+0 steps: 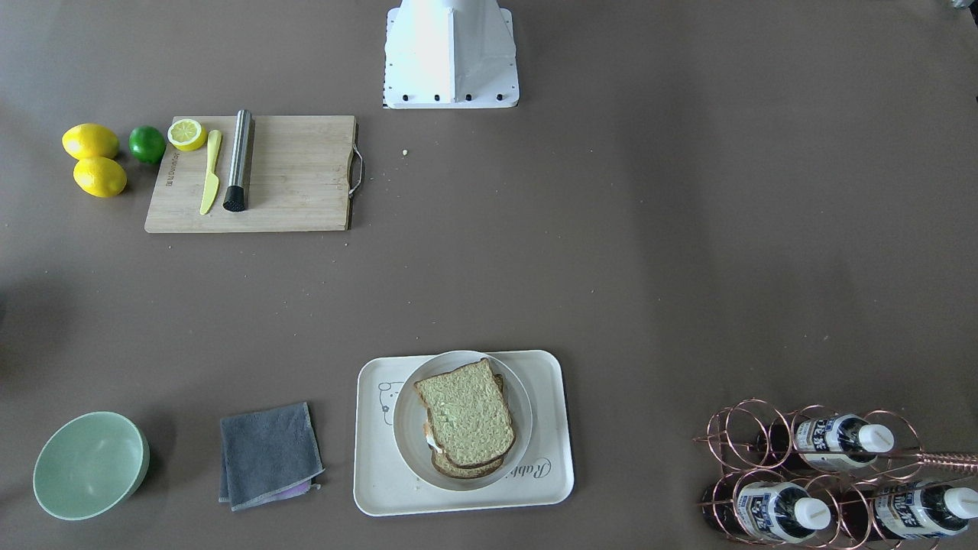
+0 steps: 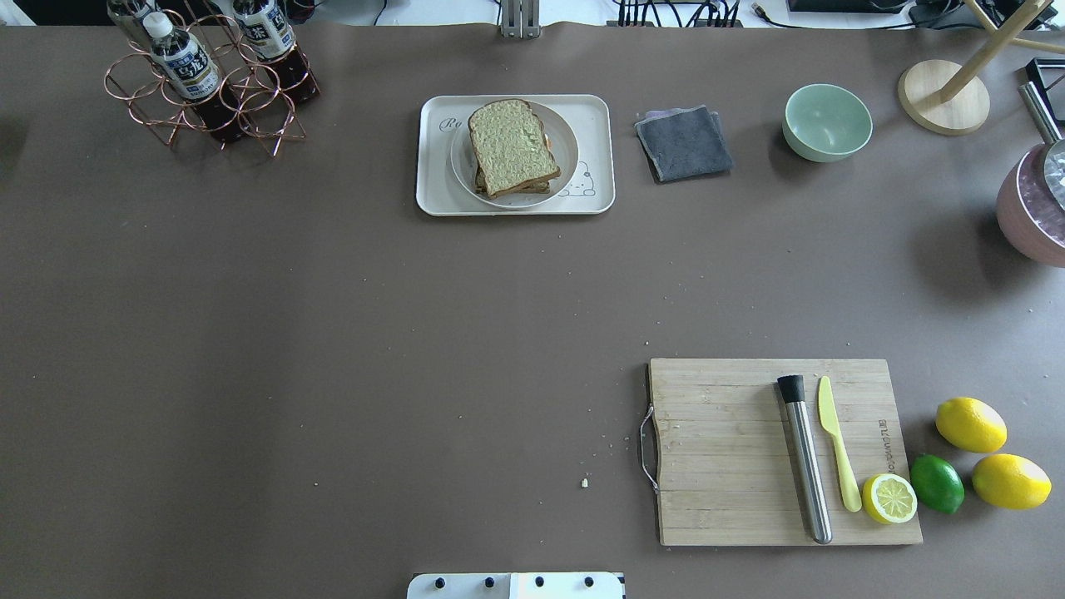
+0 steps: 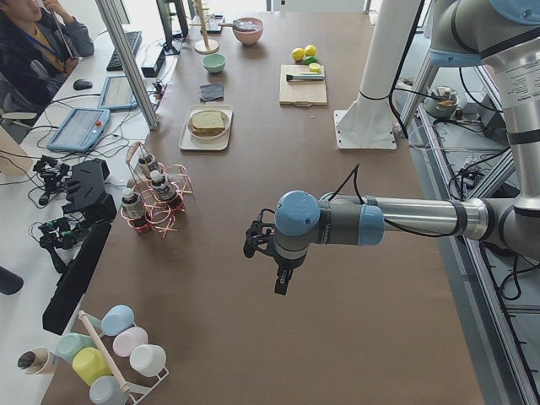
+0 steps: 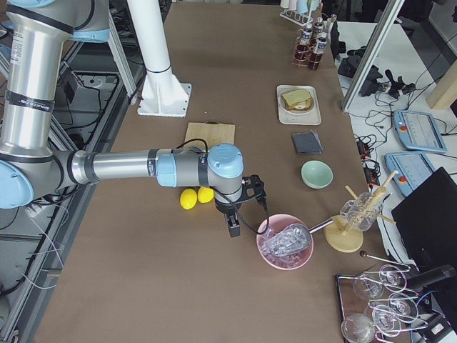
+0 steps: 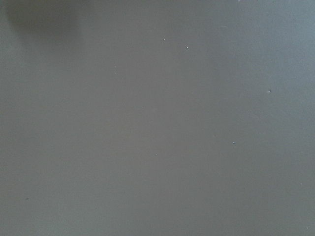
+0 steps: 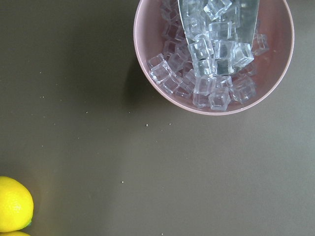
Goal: Make sandwich and place on tray
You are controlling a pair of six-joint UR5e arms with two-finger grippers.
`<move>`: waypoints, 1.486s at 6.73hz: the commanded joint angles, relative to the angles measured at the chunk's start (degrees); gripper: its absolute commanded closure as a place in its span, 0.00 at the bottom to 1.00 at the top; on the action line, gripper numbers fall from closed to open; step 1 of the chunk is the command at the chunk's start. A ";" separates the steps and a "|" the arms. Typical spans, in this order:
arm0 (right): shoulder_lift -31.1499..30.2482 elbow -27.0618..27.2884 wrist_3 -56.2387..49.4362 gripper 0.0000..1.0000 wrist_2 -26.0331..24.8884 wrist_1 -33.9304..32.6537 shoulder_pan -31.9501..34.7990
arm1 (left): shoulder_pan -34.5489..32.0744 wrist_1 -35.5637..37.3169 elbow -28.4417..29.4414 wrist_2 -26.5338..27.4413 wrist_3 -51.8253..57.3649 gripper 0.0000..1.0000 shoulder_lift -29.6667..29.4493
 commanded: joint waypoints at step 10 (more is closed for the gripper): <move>-0.51 -0.62 -0.09 0.00 -0.35 0.07 0.00 | -0.09 0.28 -0.74 5.45 0.06 0.03 -0.27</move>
